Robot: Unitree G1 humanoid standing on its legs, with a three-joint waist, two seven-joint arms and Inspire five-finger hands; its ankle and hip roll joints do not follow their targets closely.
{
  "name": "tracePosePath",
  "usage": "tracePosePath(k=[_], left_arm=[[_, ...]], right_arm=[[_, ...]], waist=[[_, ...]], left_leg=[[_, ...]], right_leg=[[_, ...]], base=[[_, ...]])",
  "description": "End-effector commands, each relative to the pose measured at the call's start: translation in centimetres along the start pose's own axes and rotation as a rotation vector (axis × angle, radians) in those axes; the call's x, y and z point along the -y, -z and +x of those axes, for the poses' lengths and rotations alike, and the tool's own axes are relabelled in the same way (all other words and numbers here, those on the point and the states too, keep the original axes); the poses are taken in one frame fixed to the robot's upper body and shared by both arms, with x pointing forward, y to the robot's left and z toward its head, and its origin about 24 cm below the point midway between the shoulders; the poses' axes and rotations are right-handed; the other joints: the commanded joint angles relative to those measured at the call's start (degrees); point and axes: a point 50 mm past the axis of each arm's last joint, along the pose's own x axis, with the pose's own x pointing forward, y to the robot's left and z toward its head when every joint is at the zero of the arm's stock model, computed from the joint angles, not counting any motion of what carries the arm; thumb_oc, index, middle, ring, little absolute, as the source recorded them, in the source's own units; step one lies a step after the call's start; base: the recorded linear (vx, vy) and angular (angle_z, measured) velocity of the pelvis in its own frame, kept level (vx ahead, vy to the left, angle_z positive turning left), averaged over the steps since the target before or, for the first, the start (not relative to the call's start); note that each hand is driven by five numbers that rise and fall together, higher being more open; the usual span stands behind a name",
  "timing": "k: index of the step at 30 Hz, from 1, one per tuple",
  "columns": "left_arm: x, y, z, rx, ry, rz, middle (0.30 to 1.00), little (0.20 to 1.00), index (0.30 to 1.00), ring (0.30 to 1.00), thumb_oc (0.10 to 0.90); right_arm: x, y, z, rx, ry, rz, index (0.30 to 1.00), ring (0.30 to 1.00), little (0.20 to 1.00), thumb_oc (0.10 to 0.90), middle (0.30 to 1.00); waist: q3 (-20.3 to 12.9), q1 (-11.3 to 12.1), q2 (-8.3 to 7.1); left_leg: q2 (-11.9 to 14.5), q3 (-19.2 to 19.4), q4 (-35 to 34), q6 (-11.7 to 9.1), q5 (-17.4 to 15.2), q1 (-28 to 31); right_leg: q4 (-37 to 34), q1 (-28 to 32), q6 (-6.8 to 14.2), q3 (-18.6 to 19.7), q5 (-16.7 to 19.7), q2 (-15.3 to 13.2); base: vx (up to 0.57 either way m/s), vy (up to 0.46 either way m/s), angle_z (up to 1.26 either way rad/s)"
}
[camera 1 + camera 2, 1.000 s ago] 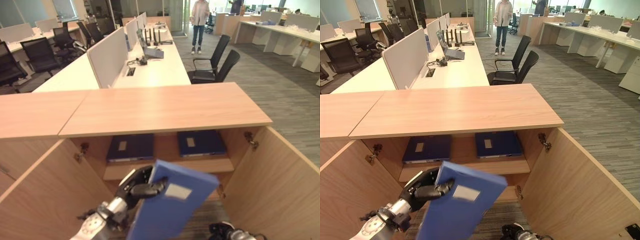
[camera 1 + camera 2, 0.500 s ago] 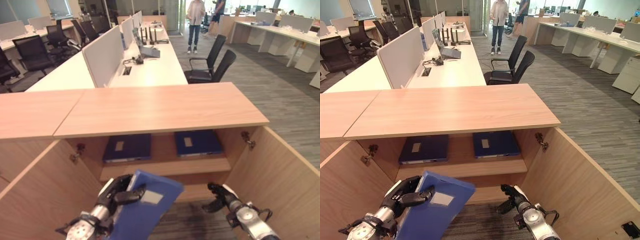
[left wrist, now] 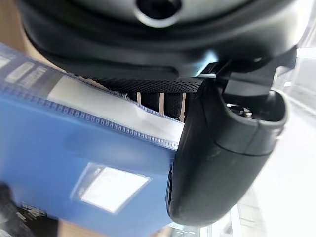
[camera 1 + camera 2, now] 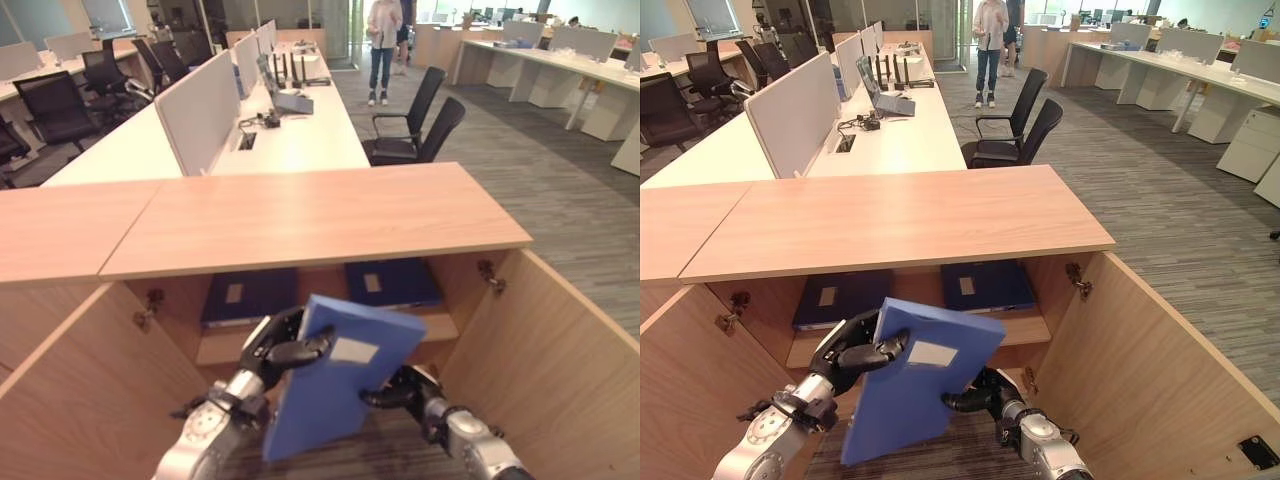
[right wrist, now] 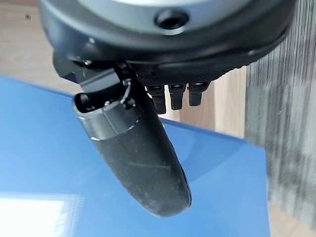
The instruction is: Put the empty folder in the office cabinet
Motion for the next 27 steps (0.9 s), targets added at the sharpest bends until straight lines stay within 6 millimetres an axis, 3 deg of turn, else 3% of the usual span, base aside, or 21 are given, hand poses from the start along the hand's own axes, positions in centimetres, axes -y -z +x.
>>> tracePosePath(k=[1, 12, 16, 18, 19, 20, 21, 27], left_arm=[[3.1, -7.0, 2.3, 0.388, 0.206, -0.120, 0.300, 0.300, 0.300, 0.300, 0.400], [5.2, -7.5, 4.0, 0.448, 0.289, -0.314, 0.300, 0.300, 0.300, 0.300, 0.400], [8.5, -5.0, 4.9, 0.310, 0.431, -0.483, 0.300, 0.300, 0.300, 0.300, 0.400], [8.9, -4.5, 5.0, 0.279, 0.452, -0.501, 0.300, 0.300, 0.300, 0.300, 0.400], [10.0, -3.4, 4.9, 0.215, 0.503, -0.565, 0.300, 0.300, 0.300, 0.300, 0.400], [10.0, -3.4, 4.9, 0.215, 0.503, -0.565, 0.300, 0.300, 0.300, 0.300, 0.400], [10.8, -2.4, 4.8, 0.157, 0.535, -0.619, 0.300, 0.300, 0.300, 0.300, 0.400], [12.9, 0.0, 4.2, 0.009, 0.627, -0.717, 0.300, 0.300, 0.300, 0.300, 0.400]], right_arm=[[-1.6, -7.5, 1.9, 0.297, -0.082, 0.117, 0.900, 0.900, 0.900, 0.800, 0.900], [-2.9, -10.5, 2.1, 0.411, -0.155, 0.188, 0.900, 0.900, 0.900, 0.800, 0.900], [-4.6, -12.2, 2.2, 0.445, -0.245, 0.155, 0.900, 0.900, 0.900, 0.800, 0.900], [-4.9, -12.4, 2.2, 0.450, -0.266, 0.155, 0.900, 0.900, 0.900, 0.800, 0.900], [-5.8, -12.8, 2.0, 0.465, -0.325, 0.171, 0.625, 0.625, 0.625, 0.616, 0.625], [-5.8, -12.8, 2.0, 0.465, -0.325, 0.171, 0.575, 0.575, 0.575, 0.584, 0.575], [-6.4, -12.9, 1.8, 0.474, -0.374, 0.197, 0.302, 0.302, 0.302, 0.402, 0.302], [-8.5, -12.7, 1.3, 0.469, -0.529, 0.238, 0.300, 0.300, 0.300, 0.400, 0.300]], waist=[[-2.1, 0.1, -2.04], [-2.2, -0.1, -2.30], [-2.2, -0.5, -2.41], [-2.1, -0.5, -2.41], [-2.1, -0.8, -2.46], [-2.1, -0.8, -2.45], [-2.1, -1.0, -2.48], [-1.8, -1.5, -2.52]], left_leg=[[-1.9, -4.2, -0.3, 0.2, -5.9, 0.0], [-1.9, -4.3, -0.3, 0.1, -5.8, 0.3], [-1.9, -4.2, -0.3, 0.2, -5.7, 0.3], [-1.9, -4.2, -0.3, 0.3, -5.7, 0.3], [-1.9, -4.2, -0.3, 0.3, -5.7, 0.2], [-1.9, -4.2, -0.3, 0.3, -5.7, 0.2], [-1.9, -4.2, -0.3, 0.3, -5.7, 0.2], [-1.8, -4.1, -0.3, 0.5, -5.6, 0.1]], right_leg=[[0.5, 0.8, 1.2, -0.2, -3.9, 1.5], [0.5, 1.0, 1.0, -0.1, -3.9, 1.6], [0.5, 0.9, 1.0, 0.1, -3.8, 1.7], [0.5, 0.9, 1.0, 0.2, -3.7, 1.7], [0.5, 0.8, 1.0, 0.3, -3.7, 1.7], [0.5, 0.8, 1.0, 0.3, -3.7, 1.7], [0.5, 0.7, 1.0, 0.3, -3.7, 1.8], [0.7, 0.4, 1.0, 0.7, -3.6, 1.9]], base=[[0.00, 0.000, 0.00], [0.00, 0.000, 0.00], [0.00, 0.000, 0.00], [0.00, 0.000, 0.00], [0.00, 0.000, 0.00], [0.00, 0.000, 0.00], [0.00, 0.000, 0.00], [0.00, 0.000, 0.00]])
